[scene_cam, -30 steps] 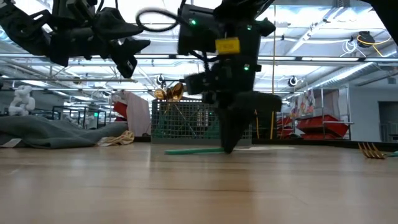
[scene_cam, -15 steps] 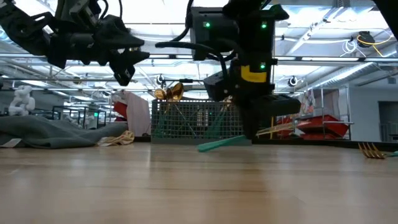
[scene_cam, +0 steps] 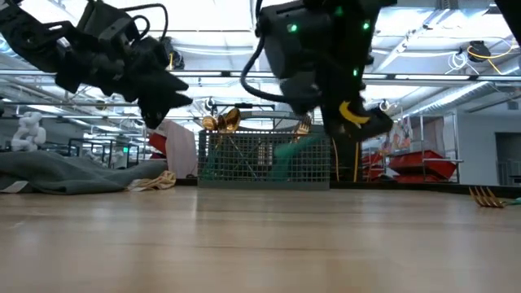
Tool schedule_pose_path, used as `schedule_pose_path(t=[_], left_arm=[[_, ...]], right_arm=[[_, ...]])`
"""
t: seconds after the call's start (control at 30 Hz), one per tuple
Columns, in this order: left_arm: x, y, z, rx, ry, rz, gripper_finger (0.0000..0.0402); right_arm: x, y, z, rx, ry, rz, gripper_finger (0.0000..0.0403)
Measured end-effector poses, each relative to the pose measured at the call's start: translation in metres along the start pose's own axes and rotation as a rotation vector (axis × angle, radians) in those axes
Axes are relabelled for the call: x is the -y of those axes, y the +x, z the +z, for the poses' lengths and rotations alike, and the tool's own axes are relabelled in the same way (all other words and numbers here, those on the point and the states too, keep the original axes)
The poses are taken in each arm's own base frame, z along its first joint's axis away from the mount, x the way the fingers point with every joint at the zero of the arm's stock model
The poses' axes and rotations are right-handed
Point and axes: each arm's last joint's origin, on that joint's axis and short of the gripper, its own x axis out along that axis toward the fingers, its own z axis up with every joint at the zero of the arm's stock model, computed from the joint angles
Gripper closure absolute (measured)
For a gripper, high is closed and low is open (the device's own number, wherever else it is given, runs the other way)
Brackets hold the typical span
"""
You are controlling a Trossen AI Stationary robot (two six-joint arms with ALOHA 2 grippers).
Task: Sort silverware
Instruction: Put the green table knife into the silverware basket
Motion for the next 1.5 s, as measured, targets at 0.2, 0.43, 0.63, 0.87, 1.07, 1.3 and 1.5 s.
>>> schedule_pose_path(t=[0.2,0.43,0.63,0.87,1.07,1.3,1.5], left_arm=[[-0.002,0.000,-0.003,-0.019,-0.016,0.049,0.0262],[-0.002,0.000,-0.003,-0.022,-0.017,0.050,0.0262],[-0.003,0.000,-0.004,-0.023,0.006,0.060,0.0262],[-0.003,0.000,-0.004,-0.020,0.036,0.075,0.0262],[-0.003,0.000,-0.004,-0.023,0.062,0.076,0.0262],[-0.004,0.000,-0.004,-0.016,0.085,0.113,0.0262],[-0.005,0.000,-0.006,-0.042,0.073,0.121,0.0262]], right_arm=[[0.031,-0.021,-0.007,-0.012,0.005,-0.211,0.0403],[0.079,0.001,-0.005,-0.112,-0.178,-0.377,0.0403],[0.120,0.040,-0.010,-0.306,-0.288,-0.515,0.0402],[0.148,0.075,-0.008,-0.376,-0.298,-0.430,0.0402],[0.157,0.090,-0.012,-0.396,-0.290,-0.392,0.0402],[0.161,0.107,0.007,-0.348,-0.269,-0.357,0.0402],[0.170,0.111,0.024,-0.257,-0.256,-0.356,0.0402]])
